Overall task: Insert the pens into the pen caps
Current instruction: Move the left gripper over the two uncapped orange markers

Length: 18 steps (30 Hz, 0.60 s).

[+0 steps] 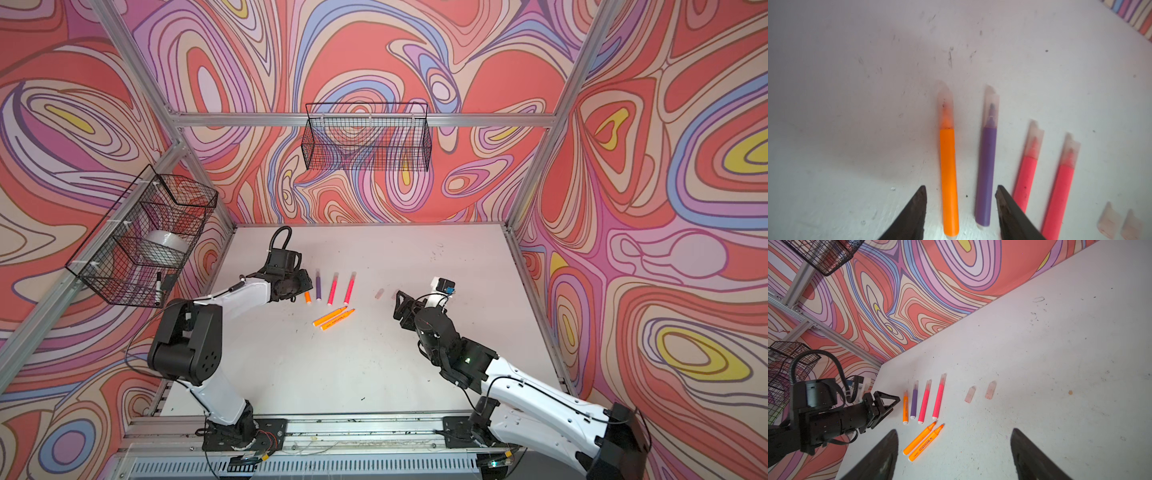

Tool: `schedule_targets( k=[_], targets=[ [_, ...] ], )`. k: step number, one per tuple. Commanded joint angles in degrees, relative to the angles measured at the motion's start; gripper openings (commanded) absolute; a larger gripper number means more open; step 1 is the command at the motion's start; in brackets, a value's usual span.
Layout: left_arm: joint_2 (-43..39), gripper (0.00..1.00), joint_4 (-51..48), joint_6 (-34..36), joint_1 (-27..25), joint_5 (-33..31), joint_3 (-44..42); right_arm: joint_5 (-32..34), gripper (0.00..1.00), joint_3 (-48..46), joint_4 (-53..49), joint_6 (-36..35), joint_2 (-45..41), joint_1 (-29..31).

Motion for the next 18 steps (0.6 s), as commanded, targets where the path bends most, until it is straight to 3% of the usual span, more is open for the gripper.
schedule_targets(
  k=[1,8,11,18],
  targets=[
    [-8.1,0.59,-2.2,3.1,0.0,1.3,-4.1,0.9,0.87,0.7,-1.5,-0.7,0.4,-0.3],
    [-21.9,0.59,3.1,11.3,-9.6,5.1,-17.9,-0.4,0.87,1.1,1.5,-1.8,3.7,-0.3],
    [-22.2,0.56,4.4,13.2,-12.9,7.9,-20.0,-0.9,0.88,0.7,2.9,-2.0,4.2,-0.3],
    [-18.9,0.55,5.2,15.7,-17.5,6.8,-19.8,-2.0,0.88,-0.1,2.5,-0.9,3.9,-0.4]
  ],
)
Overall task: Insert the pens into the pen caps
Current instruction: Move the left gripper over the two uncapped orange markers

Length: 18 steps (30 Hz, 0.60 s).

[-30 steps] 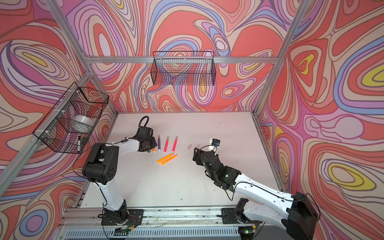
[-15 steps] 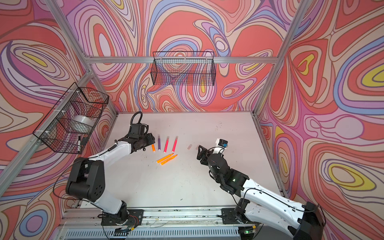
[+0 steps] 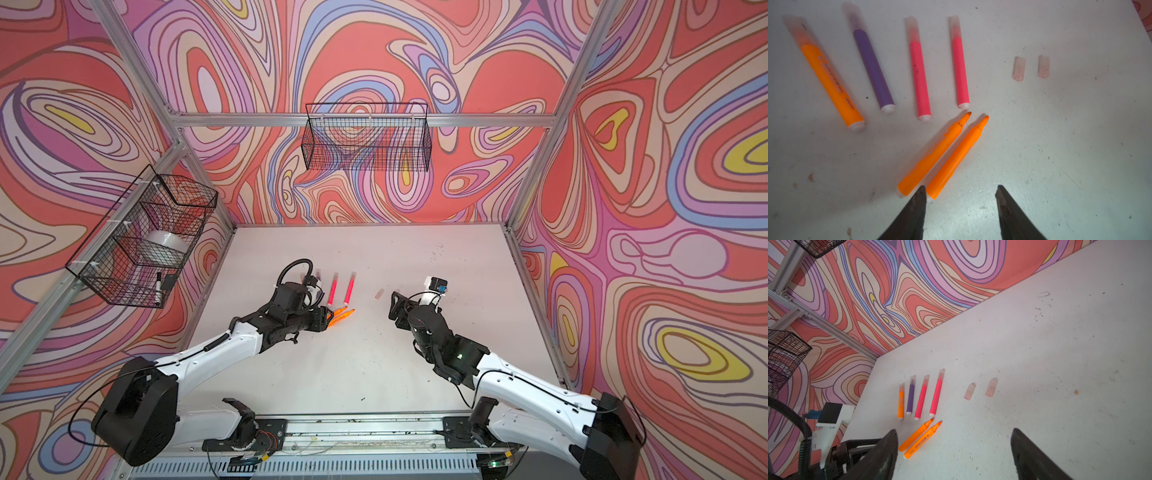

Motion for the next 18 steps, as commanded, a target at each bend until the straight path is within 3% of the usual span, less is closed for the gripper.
schedule_targets(
  k=[1,18],
  targets=[
    [2.4,0.55,1.7,2.6,-0.9,0.5,0.8,-0.7,0.88,-0.8,0.1,0.4,-0.6,-0.4],
    [16.1,0.51,3.5,4.1,-1.8,-1.7,5.9,-1.5,0.89,-2.0,-0.3,0.8,-2.1,-0.3]
  ],
)
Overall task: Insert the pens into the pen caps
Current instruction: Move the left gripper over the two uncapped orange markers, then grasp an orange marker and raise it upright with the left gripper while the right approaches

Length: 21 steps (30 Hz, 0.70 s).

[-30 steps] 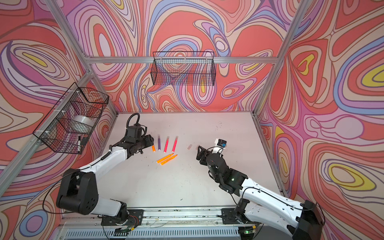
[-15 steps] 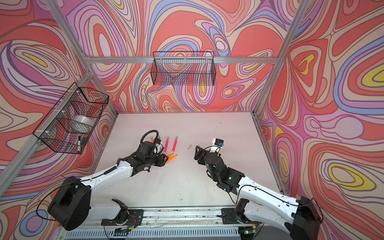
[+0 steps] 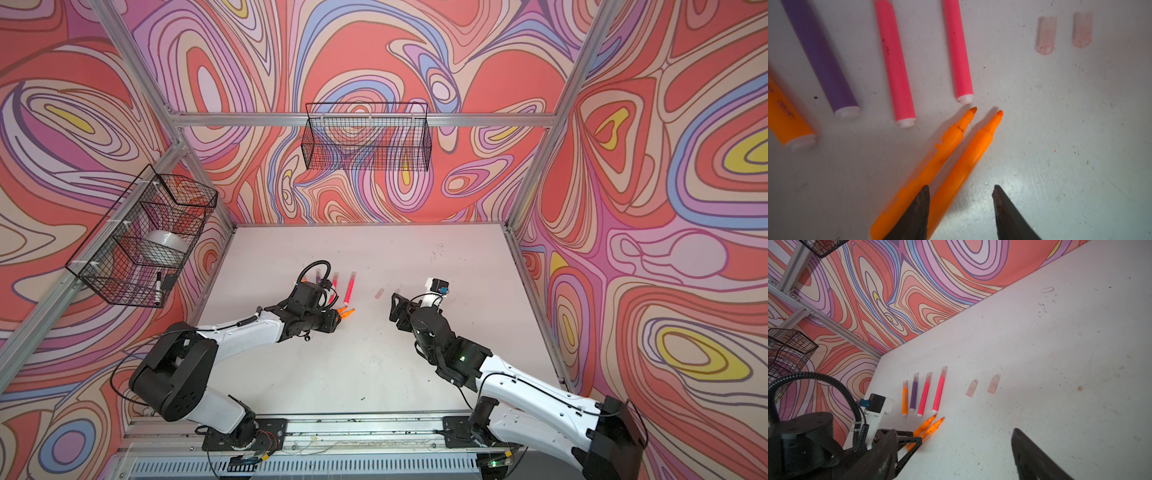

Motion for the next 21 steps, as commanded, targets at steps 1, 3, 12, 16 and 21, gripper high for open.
schedule_targets(
  k=[1,3,12,16,21],
  targets=[
    [2.2,0.51,0.2,1.5,-0.7,-0.7,1.9,-0.2,0.88,-0.7,-0.2,0.3,-0.5,-0.4],
    [2.9,0.50,0.0,1.8,-1.8,-0.9,2.1,-0.1,0.89,-0.6,-0.4,0.3,-0.5,-0.3],
    [5.6,0.47,-4.2,2.8,-4.9,-4.6,4.1,0.2,0.89,-0.5,-0.3,-0.1,-0.5,-0.3],
    [6.6,0.43,-6.0,2.6,-5.6,-6.0,4.8,0.5,0.89,-0.6,-0.5,0.0,-0.7,-0.4],
    [7.4,0.41,-8.2,1.8,-7.5,-9.3,5.6,0.5,0.89,-0.7,-0.8,0.1,-1.0,-0.3]
  ],
)
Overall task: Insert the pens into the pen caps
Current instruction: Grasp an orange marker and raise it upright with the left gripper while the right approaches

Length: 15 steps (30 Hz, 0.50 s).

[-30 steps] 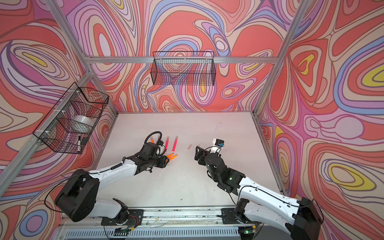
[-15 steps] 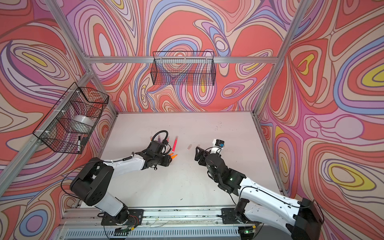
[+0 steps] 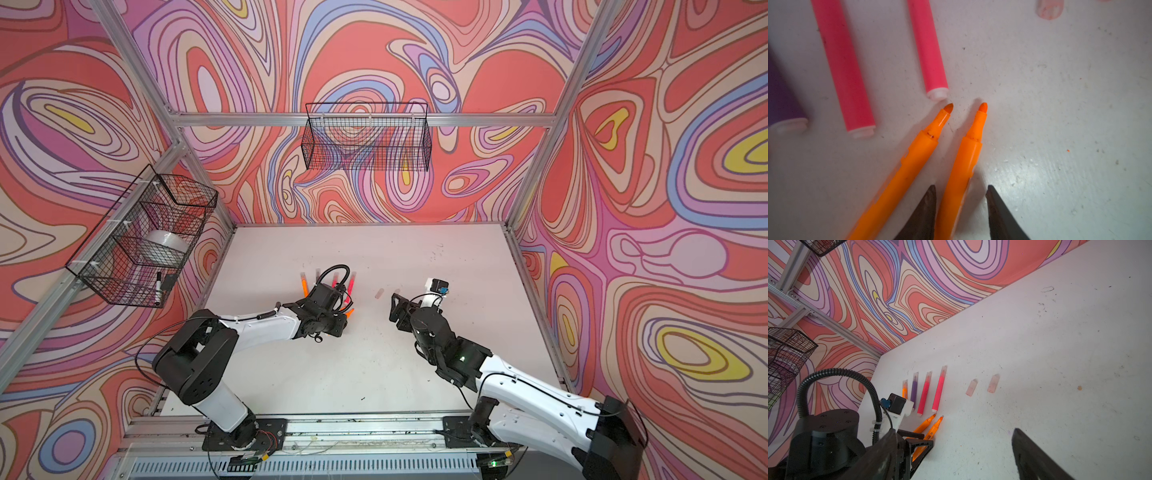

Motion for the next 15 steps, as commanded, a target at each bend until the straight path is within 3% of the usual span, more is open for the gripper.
schedule_targets(
  k=[1,11,15],
  targets=[
    [1.4,0.40,-4.7,-0.2,-1.9,-4.2,1.1,0.5,0.89,-0.7,-0.7,0.2,-1.1,-0.3],
    [2.5,0.32,-8.2,-2.0,-4.1,-6.4,2.1,0.6,0.89,-1.2,-0.8,0.6,-1.7,-0.3],
    [2.3,0.14,-8.0,-2.3,-4.5,-7.0,1.5,0.7,0.89,-1.6,-0.8,0.8,-2.2,-0.3]
  ],
)
